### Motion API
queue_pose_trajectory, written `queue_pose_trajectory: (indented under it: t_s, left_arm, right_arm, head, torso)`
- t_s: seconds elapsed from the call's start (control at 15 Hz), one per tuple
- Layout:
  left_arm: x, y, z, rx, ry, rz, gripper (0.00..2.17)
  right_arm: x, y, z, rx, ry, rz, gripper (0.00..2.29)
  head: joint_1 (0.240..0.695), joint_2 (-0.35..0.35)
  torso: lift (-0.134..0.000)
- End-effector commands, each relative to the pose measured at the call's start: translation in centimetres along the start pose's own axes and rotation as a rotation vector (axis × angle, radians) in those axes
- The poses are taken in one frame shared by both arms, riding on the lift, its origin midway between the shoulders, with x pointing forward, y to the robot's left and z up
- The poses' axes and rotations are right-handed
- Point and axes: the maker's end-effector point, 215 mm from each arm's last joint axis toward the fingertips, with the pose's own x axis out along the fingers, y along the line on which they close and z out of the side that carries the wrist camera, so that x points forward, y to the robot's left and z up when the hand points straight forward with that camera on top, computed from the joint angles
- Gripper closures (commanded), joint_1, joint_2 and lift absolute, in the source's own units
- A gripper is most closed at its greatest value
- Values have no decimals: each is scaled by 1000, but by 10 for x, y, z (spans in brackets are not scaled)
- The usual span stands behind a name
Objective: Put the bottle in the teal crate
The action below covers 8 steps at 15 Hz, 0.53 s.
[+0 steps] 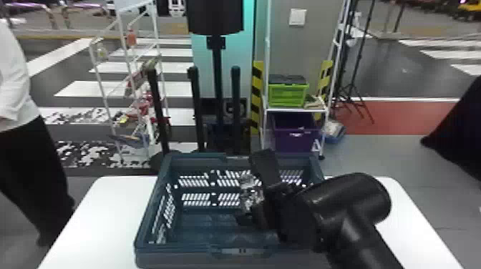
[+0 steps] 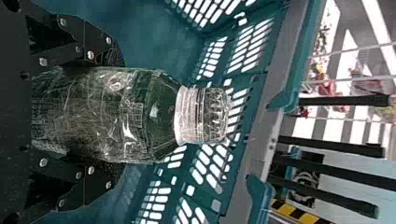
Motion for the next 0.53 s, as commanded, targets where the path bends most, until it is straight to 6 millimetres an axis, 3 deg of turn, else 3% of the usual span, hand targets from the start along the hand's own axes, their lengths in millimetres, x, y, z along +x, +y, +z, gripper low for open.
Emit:
queue_pose_trajectory:
  t_s: [0.0, 0.47]
  left_arm:
    - [-1, 0, 2, -3, -8, 0, 124]
    - [-2, 1, 2, -3, -9, 1, 124]
  right_arm:
    - [13, -6, -12, 6, 48, -7, 2290]
    - [31, -8, -13, -7, 58, -7, 2287]
  head:
    - [499, 0]
    - [499, 0]
  torso:
    - [0]
    - [0]
